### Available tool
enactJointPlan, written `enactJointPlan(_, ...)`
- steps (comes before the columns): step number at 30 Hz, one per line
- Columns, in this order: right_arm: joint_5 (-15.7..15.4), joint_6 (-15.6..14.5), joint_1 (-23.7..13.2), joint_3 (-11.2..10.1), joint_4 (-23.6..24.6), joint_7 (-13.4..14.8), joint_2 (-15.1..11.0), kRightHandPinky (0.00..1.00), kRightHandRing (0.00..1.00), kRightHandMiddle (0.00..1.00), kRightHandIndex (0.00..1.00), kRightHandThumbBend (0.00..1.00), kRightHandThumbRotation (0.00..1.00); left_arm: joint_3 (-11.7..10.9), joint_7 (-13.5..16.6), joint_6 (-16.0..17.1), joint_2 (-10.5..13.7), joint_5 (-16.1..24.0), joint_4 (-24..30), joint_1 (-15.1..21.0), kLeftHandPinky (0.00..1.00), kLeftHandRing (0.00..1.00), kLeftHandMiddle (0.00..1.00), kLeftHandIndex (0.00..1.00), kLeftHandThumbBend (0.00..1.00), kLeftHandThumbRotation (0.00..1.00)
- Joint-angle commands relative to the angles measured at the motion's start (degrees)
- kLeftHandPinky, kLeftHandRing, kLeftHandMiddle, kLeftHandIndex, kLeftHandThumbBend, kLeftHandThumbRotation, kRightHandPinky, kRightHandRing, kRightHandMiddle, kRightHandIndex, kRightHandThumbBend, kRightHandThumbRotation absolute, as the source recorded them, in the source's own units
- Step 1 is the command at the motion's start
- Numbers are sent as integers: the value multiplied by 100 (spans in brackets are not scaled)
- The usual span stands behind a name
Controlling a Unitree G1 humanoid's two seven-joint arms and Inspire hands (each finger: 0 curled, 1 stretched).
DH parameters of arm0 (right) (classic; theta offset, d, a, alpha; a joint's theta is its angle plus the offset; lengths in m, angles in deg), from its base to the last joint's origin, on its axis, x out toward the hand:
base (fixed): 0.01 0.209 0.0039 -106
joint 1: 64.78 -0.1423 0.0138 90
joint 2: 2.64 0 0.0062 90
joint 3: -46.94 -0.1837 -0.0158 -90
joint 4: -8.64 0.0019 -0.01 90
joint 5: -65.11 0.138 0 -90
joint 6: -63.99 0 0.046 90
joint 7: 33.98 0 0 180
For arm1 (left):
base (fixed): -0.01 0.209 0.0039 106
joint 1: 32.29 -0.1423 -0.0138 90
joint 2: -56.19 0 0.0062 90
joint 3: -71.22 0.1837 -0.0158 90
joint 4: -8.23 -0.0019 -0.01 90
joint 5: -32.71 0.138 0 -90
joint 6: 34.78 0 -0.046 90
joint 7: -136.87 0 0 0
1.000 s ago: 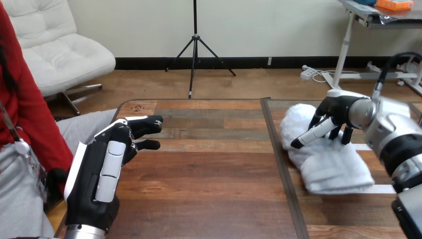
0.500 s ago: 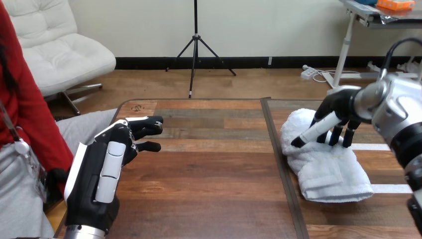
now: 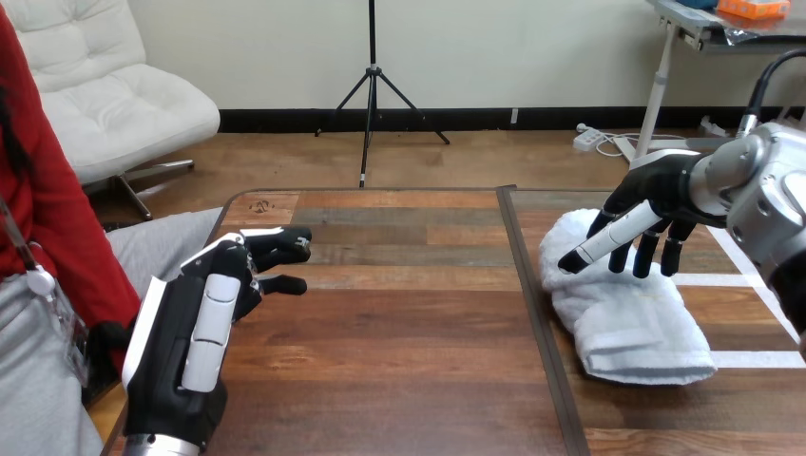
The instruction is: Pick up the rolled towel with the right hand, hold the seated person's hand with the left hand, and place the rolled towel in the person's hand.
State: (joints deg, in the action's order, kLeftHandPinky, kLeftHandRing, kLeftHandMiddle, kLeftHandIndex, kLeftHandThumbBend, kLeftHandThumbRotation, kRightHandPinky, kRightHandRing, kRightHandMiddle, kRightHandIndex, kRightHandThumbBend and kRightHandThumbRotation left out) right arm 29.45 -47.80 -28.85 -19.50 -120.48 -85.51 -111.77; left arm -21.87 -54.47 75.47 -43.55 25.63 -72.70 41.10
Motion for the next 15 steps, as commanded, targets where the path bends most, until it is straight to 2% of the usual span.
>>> enactJointPlan(1, 72, -481, 227, -419, 1887, -299, -518, 38, 51, 57, 72, 93, 46, -12, -17, 85, 19, -25, 113, 278, 60, 72, 71, 57, 69, 100)
enactJointPlan(7, 53, -688, 435, -650, 2566, -326, -629, 36, 47, 55, 67, 93, 45, -5, -19, 98, 15, -22, 94, 277, 60, 72, 71, 56, 70, 100)
enactJointPlan(15, 99, -614, 731, -972, 3272, -171, -766, 37, 45, 53, 63, 91, 45, 15, -4, 112, 8, 26, 76, 268, 60, 72, 71, 56, 72, 100)
